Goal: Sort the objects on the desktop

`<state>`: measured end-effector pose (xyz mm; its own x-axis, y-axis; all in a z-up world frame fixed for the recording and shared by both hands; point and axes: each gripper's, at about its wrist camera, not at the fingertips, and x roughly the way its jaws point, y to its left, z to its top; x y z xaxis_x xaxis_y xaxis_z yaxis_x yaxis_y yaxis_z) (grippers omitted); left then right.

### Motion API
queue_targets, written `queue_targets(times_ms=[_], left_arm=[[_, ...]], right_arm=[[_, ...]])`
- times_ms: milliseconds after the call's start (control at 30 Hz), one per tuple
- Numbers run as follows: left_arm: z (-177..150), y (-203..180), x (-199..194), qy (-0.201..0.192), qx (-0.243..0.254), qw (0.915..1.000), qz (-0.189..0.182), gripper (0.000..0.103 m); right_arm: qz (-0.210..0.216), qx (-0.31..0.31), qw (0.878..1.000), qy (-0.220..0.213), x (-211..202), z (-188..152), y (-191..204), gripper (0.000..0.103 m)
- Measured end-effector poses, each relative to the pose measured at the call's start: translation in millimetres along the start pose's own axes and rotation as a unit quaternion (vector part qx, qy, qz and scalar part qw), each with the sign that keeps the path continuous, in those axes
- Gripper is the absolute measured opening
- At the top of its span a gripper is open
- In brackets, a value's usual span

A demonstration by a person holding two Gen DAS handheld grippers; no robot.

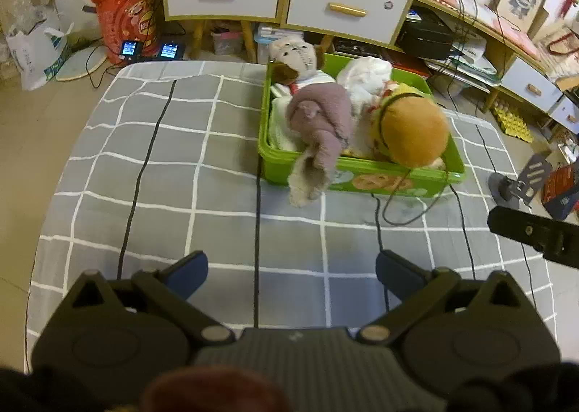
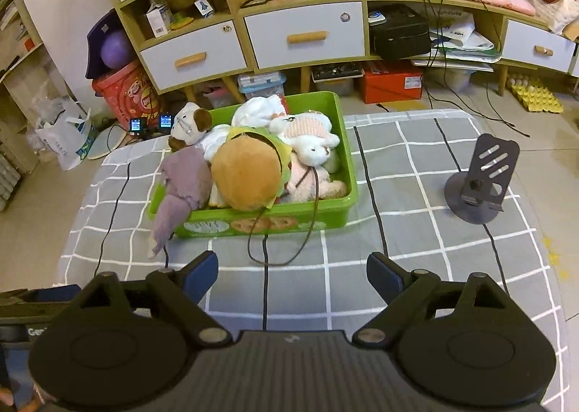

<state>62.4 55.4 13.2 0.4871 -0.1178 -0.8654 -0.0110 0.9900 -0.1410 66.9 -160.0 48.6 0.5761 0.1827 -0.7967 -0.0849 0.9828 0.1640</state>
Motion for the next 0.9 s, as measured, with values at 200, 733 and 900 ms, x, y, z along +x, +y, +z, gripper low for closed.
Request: queue_targets(times_ms=[200,733,900], left_arm=[[-4.6,-14.0,-10.1,-0.006,0.013,0.9999,0.002,0.102],[-10.1,-29.7,-14.5,-0.012,0.036,0.999,0.023,0.102],[-10.7,-30.3,-13.1,-0.01,0.035,0.9991,0.024,0.102]], right_arm=[[-0.005,0.007,1.0,0.004,-9.9,-6.0,-7.7,0.09],[-0.014,0.021,1.0,0.013,-14.6,-12.2,-20.2,0.09],[-0.014,0.019,1.0,0.014,-14.2,-13.0,-19.2,0.09]])
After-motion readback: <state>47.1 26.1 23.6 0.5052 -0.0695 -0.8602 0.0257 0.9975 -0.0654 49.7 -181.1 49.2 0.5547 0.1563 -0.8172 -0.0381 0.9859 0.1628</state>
